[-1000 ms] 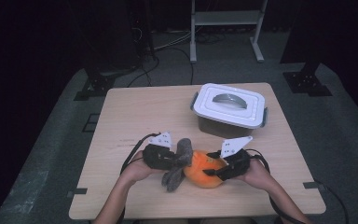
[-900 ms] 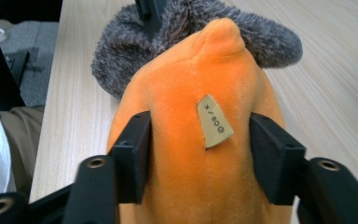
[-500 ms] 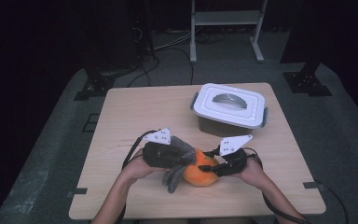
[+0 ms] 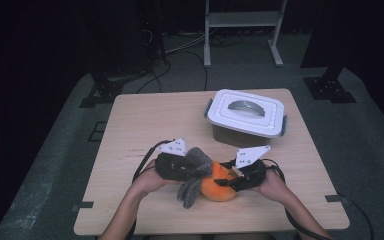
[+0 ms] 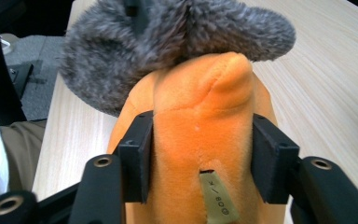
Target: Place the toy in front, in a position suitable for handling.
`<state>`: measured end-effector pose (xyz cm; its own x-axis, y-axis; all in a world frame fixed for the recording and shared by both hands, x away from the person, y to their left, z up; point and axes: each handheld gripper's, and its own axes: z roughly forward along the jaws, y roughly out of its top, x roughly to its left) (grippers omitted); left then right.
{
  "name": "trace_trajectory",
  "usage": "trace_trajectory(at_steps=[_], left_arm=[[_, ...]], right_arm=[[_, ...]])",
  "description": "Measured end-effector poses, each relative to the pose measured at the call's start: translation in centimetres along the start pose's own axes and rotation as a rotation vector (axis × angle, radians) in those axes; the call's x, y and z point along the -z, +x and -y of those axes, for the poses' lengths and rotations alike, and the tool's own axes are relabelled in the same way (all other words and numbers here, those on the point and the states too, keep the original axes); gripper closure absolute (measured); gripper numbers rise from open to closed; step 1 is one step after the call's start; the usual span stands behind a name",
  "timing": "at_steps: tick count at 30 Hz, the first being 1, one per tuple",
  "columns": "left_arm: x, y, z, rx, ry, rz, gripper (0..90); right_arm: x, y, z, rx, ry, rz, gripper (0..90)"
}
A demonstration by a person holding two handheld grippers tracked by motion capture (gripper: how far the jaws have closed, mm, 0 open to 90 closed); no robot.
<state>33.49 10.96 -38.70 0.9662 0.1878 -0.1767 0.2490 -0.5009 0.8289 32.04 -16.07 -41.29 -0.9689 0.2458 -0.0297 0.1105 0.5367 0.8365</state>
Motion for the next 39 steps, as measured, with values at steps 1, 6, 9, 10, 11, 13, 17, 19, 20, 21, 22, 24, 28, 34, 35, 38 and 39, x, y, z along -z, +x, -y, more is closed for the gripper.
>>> trace_trajectory(at_steps=[1,6,9,10,11,13,17,19,20,21,22,24,28,34,35,38,39], left_arm=[[0.0,0.1,0.3,0.005,0.007,-0.005,76.1],[0.0,0.0,0.4,0.009,-0.028,0.024,76.2],[0.3,-0.5,-0.6,-0.015,-0.044,0.034,76.1],[0.4,-0.7,-1.1,-0.024,-0.051,0.036,76.1],[0.5,-1.0,-1.7,-0.037,-0.059,0.043,76.1],[0.5,-1.3,-2.3,-0.053,-0.064,0.052,76.1],[-0.2,-1.1,-2.1,-0.049,-0.047,0.05,76.2],[-0.6,-0.9,-1.8,-0.047,-0.045,0.046,76.2],[-0.8,-0.9,-1.7,-0.042,-0.051,0.046,76.2],[-0.9,-0.8,-1.6,-0.041,-0.053,0.047,76.2],[-0.9,-0.8,-1.6,-0.044,-0.053,0.044,76.1],[-0.6,-0.8,-1.5,-0.049,-0.045,0.03,76.1],[0.0,-0.6,-0.8,-0.04,-0.019,0.007,76.1],[-0.6,-0.8,-0.2,-0.035,0.005,-0.004,76.1],[-0.8,-0.9,-0.3,-0.036,0.007,-0.002,76.1],[-1.0,-0.9,-0.5,-0.039,0.005,0.004,76.1],[-1.1,-1.0,-0.6,-0.039,0.004,0.01,76.1]], right_arm=[[0.2,0.0,0.3,-0.002,-0.009,0.001,47.5],[0.7,0.3,0.6,0.024,-0.016,0.007,51.3],[0.6,0.5,0.2,0.049,-0.036,-0.009,52.0],[0.5,0.5,0.0,0.057,-0.043,-0.017,52.2],[0.4,0.5,-0.1,0.057,-0.053,-0.022,52.3],[0.2,0.6,-0.3,0.057,-0.068,-0.037,52.3],[0.1,0.5,0.1,0.058,-0.069,-0.049,52.3],[0.2,0.3,0.5,0.046,-0.071,-0.047,52.3],[0.3,0.2,0.7,0.049,-0.066,-0.041,52.4],[0.3,0.2,0.8,0.049,-0.064,-0.038,52.6],[0.4,0.2,0.9,0.051,-0.061,-0.036,53.2],[0.6,0.2,1.1,0.055,-0.057,-0.032,53.6],[1.2,0.1,1.6,0.062,-0.061,-0.032,53.7],[1.5,-0.1,1.8,0.021,-0.05,-0.028,46.3],[1.4,-0.1,1.6,0.006,-0.041,-0.034,41.8],[1.6,0.2,0.9,-0.023,-0.026,-0.025,29.2],[1.6,0.3,0.7,-0.021,-0.023,-0.017,27.7]])
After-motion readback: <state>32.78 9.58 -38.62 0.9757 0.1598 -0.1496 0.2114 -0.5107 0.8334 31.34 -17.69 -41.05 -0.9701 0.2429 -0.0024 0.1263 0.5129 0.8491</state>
